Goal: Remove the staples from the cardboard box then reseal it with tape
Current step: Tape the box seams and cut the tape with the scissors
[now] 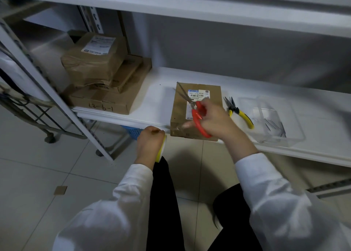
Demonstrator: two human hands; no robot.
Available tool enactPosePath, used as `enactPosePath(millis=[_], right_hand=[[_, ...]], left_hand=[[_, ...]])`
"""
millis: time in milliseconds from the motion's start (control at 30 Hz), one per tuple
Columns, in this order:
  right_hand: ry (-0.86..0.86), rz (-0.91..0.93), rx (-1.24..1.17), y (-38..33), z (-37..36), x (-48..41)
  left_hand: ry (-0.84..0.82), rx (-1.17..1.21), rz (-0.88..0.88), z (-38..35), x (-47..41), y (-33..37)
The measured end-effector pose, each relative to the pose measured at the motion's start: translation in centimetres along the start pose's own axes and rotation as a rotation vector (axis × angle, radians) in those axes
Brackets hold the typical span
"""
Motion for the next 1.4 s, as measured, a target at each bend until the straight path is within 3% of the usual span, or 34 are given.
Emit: enactPosePath(millis=[100,333,567,733,833,900,967,1000,1100,1400], right_hand=[[0.311,0.059,0.252,-1.0,-2.9,-0.7],[0.474,0.123,0.335,-1.0,-6.1,-1.2],[0.303,0.206,0.358,0.6,-4.6,-1.5],[0.141,0.227,0.315,1.7,-3.1,-1.9],[0.087,0.163,0.095,2.0,-2.2,-2.0],[0.337,0.031,-0.095,2.7,-0.7,-1.7],[0.64,-0.191,-0.085,4.0,0.8,-0.8],[0.677,-0.303,-0.025,4.6,1.1,-0.6],[0.534,-0.486,0.035,5.9,0.5,-1.1],[0.332,-0.394,-0.099,5.2,2.1,-3.2]], left_hand=[[-0.006,0.041,0.017,-0.2,0.2,-0.1],[0.021,0.096,0.022,0.2,0.5,-0.4],[-0.013,0.126,-0.02,0.7,0.6,0.4],[-0.146,0.207,-0.099,0.0,0.7,1.1],[-0.249,0.268,-0.116,-0.7,1.5,1.9],[-0.25,0.266,-0.115,-0.9,1.7,2.1],[-0.237,0.26,-0.111,-0.9,1.8,2.3],[-0.237,0.255,-0.111,-0.8,1.9,2.4],[-0.233,0.234,-0.12,-1.0,2.0,2.6],[-0.222,0.202,-0.169,-1.6,3.1,4.3]])
Point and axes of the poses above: each hand's wrist, its own x-axis away from the middle knuckle, its own z-axis out of the back of the hand, y = z × x, the point moved 4 cm from there along -x, towards the middle knuckle, and after that the axes turned 10 degrees about -z, right-handed, at the moved point
